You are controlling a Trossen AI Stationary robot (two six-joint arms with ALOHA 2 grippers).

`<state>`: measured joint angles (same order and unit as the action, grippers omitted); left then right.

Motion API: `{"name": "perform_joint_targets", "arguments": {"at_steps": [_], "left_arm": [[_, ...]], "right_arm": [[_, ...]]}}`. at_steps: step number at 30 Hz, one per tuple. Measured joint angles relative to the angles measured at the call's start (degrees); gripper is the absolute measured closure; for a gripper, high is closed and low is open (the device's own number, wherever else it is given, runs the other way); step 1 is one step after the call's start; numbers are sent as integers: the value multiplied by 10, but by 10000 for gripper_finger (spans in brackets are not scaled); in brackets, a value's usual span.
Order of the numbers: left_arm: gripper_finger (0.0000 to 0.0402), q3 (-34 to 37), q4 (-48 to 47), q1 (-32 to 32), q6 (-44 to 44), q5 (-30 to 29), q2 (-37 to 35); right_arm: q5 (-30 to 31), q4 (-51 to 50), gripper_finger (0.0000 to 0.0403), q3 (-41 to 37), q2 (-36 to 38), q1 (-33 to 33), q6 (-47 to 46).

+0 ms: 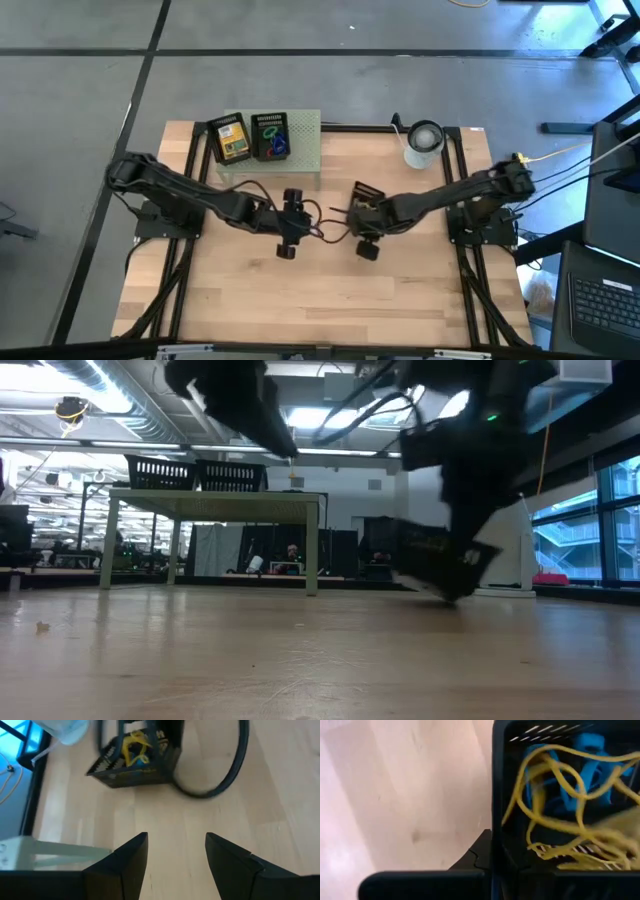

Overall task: Pick & Place Office Desk Supplies
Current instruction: Put the black bin on the shelf

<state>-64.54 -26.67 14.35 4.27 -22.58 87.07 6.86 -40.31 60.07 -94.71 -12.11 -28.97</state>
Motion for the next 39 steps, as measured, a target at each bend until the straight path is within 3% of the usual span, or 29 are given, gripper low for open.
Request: {"name": "perform_joint_targets", "arguments": {"at_steps": [8, 13, 28, 39], "left_arm": [[206, 1, 0, 0, 6, 8, 22], [206, 1, 1, 0, -3, 3, 22], [206, 2, -2, 3, -10, 20, 21], [206, 3, 8, 0, -10, 22, 21]], "right_arm": [[-3, 8, 393, 115, -114, 18, 113], [-3, 4, 377, 162, -141, 20, 143], [-4, -23, 221, 168, -122, 20, 142], [-3, -83, 239, 128, -27, 14, 157]]}}
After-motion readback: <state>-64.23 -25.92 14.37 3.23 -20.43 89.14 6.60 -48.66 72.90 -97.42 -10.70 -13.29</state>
